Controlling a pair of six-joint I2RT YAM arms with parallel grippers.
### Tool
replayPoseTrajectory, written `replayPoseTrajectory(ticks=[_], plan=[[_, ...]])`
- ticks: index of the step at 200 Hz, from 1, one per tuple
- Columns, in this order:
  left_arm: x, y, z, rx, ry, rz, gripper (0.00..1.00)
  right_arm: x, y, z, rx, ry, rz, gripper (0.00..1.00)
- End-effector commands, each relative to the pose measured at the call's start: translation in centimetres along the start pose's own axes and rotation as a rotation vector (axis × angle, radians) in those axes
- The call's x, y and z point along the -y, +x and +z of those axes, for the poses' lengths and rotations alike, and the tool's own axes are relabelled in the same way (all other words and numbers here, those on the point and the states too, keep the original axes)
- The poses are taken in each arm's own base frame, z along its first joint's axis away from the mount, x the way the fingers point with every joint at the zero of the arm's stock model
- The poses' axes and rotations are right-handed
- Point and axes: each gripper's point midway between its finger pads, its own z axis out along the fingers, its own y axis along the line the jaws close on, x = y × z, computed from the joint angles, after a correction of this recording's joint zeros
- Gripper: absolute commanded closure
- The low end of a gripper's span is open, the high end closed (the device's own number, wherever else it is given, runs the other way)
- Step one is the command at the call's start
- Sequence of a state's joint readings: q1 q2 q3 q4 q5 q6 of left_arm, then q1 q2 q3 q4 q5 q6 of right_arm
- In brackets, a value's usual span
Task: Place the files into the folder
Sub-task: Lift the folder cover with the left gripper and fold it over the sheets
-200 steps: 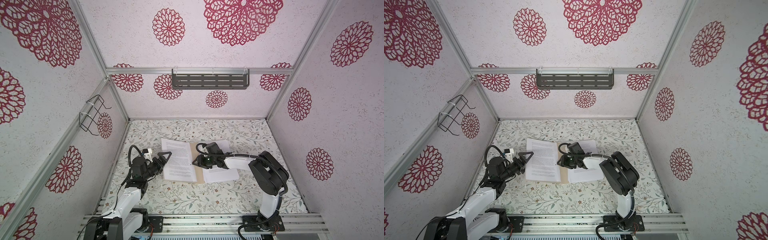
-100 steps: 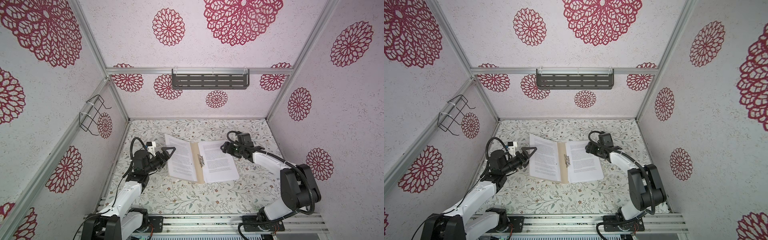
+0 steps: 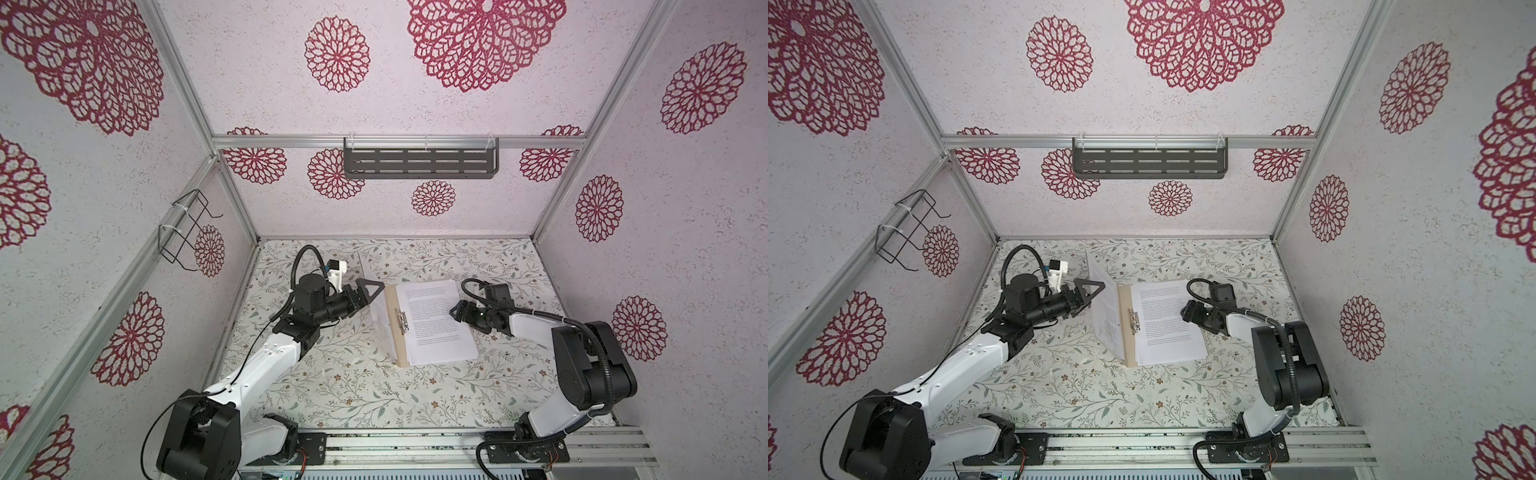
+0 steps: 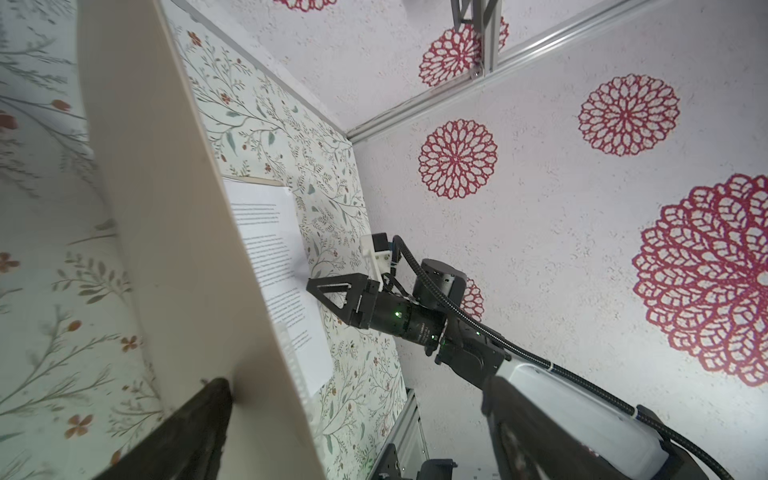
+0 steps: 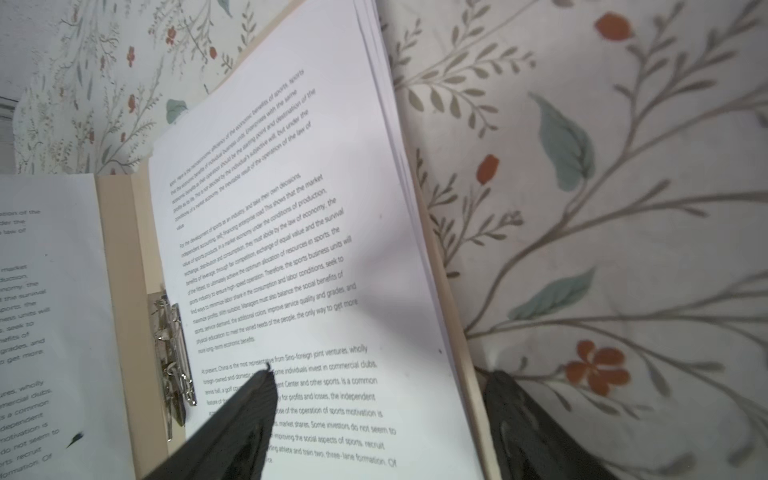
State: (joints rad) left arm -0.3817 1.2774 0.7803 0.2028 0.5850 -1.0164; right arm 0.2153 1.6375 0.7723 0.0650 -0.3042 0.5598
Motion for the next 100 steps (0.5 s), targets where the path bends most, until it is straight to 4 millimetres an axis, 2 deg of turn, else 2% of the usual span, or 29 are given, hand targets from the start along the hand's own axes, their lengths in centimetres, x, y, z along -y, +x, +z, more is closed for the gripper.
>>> replayPoseTrajectory(ticks=[1, 27, 41, 54, 68, 75, 87, 100], plan=[[0.5, 0.5, 1.9, -0.042, -0.009, 0.038, 0.03, -2.9, 2.3, 1.4, -0.063, -0.117, 0.038, 0.19], [0.6, 1.0, 4.2, -0.078, -0.01, 0.041, 0.03, -6.7, 3.0, 1.5, -0.047, -0.199, 0.041, 0.19], [0.6, 1.6, 5.4, -0.1, -0.012, 0.048, 0.03, -7.6, 2.8, 1.0, -0.029, -0.214, 0.051, 0.19], [0.3, 2.2, 6.7, -0.125, -0.016, 0.052, 0.03, -5.9, 1.0, -0.4, 0.046, -0.148, 0.073, 0.18], [0.0, 3.0, 8.3, -0.159, -0.015, 0.057, 0.03, -2.2, -1.2, -2.5, 0.132, -0.041, 0.131, 0.17], [-0.1, 3.5, 9.1, -0.174, -0.013, 0.059, 0.03, -0.4, -2.5, -4.1, 0.182, 0.009, 0.157, 0.15], [-0.4, 4.4, 10.7, -0.198, -0.012, 0.063, 0.03, 2.0, -4.5, -7.2, 0.272, 0.083, 0.179, 0.02], [-1.6, 5.5, 12.6, -0.232, -0.029, 0.049, 0.02, 3.2, -6.3, -10.6, 0.36, 0.127, 0.175, 0.01]])
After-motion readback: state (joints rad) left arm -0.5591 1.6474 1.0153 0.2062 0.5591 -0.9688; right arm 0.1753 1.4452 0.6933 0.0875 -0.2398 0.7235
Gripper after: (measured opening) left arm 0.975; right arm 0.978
